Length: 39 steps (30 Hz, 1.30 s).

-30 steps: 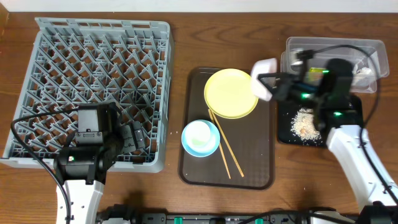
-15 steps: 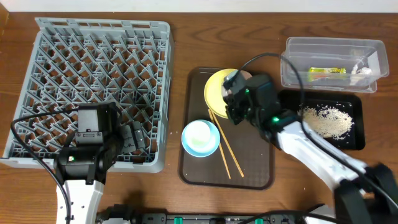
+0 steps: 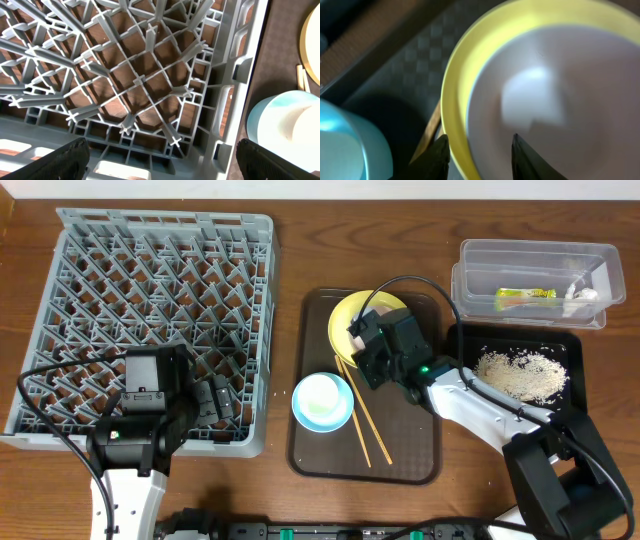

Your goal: Sort waste into correct bins and load items into the dishwasher

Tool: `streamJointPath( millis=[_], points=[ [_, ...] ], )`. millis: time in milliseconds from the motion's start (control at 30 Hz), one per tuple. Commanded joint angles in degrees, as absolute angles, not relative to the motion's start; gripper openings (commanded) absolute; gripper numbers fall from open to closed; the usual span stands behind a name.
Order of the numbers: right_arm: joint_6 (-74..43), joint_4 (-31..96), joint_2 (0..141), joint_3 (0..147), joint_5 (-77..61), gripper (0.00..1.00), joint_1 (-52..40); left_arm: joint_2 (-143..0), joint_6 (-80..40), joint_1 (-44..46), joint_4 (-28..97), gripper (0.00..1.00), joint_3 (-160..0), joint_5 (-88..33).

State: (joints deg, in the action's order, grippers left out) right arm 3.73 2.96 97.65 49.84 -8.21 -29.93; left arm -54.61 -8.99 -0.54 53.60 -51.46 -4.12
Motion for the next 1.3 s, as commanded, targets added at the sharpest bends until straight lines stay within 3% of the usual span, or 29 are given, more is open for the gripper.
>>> streamJointPath(
  millis=[0,167,367,900,1033,1133,1267],
  points=[
    [1.8,6.8,93.8,52.8,-8.6,0.40,-30.4,-54.6,-8.9,-0.2,53.7,0.95,-52.7,-4.0],
    [0.1,18.0,89.6,60.3,-11.4,0.41,-30.4,-54.6,-8.9,-0.2,53.7,0.95,-52.7,-4.0],
    [-7.2,26.1,88.8,65.0,-25.6,0.41,-31.0,-54.6,-8.9,-0.2,53.7,0.96,-52.7,-4.0],
    [-13.7,34.0,96.4,63.1,-21.0,0.38,-37.9,-54.6,-8.9,-0.2,53.8,0.96,-52.7,-4.0],
    [-14.6,33.9,100.0,63.1,-20.8,0.31,-38.3,-54.6,-8.9,-0.2,53.8,0.96,-52.7,-4.0],
    [-16.4,33.2,102.0,63.2,-20.8,0.11,-38.3,-54.6,-8.9,-0.2,53.8,0.96,-52.7,-4.0],
    [-16.7,32.8,101.2,63.8,-20.8,0.01,-37.1,-54.6,-8.9,-0.2,53.8,0.96,-52.7,-4.0]
  ],
)
